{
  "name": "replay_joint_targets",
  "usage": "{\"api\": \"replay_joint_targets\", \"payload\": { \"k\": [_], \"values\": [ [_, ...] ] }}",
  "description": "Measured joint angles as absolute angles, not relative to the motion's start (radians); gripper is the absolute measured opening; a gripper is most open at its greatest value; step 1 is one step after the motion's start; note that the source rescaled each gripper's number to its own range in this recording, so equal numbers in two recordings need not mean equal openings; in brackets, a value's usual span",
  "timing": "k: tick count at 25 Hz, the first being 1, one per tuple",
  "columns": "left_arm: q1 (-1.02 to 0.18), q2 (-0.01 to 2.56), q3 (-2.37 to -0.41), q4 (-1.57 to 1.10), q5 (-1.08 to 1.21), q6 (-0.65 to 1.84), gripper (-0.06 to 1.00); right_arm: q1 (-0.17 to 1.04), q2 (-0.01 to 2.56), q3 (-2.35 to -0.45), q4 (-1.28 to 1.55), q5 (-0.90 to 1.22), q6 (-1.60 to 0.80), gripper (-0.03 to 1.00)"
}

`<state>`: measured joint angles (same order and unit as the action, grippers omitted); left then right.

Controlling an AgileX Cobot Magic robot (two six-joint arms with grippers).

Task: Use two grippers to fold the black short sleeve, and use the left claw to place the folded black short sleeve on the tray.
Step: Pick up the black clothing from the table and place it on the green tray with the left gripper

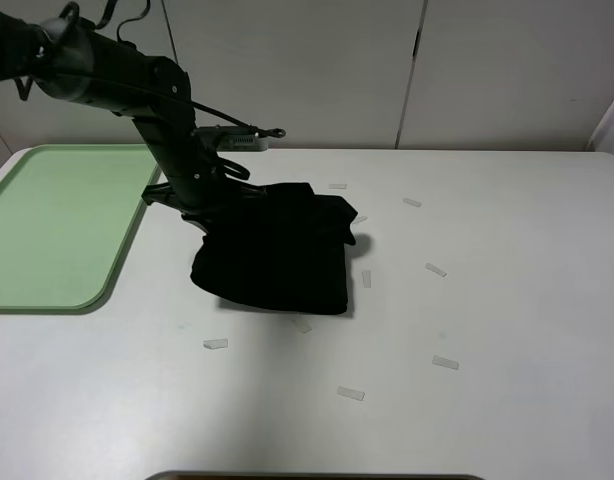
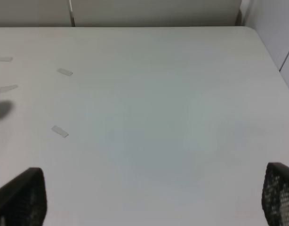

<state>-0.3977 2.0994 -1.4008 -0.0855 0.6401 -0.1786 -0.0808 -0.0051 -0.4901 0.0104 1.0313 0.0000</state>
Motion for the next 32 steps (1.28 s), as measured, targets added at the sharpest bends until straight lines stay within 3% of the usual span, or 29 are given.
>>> {"api": "replay_joint_targets", "payload": {
  "k": [10,32],
  "values": [
    [-0.265,2.010,-1.400,0.007,0.746,-0.134,0.10,-0.081,-0.005,-0.490,0.010,1.031,0.000,1.00],
    [0.197,1.998,-1.396,0.009,0.747,0.151,0.10,-0.081,-0.005,-0.490,0.010,1.031,0.000,1.00]
  ]
}}
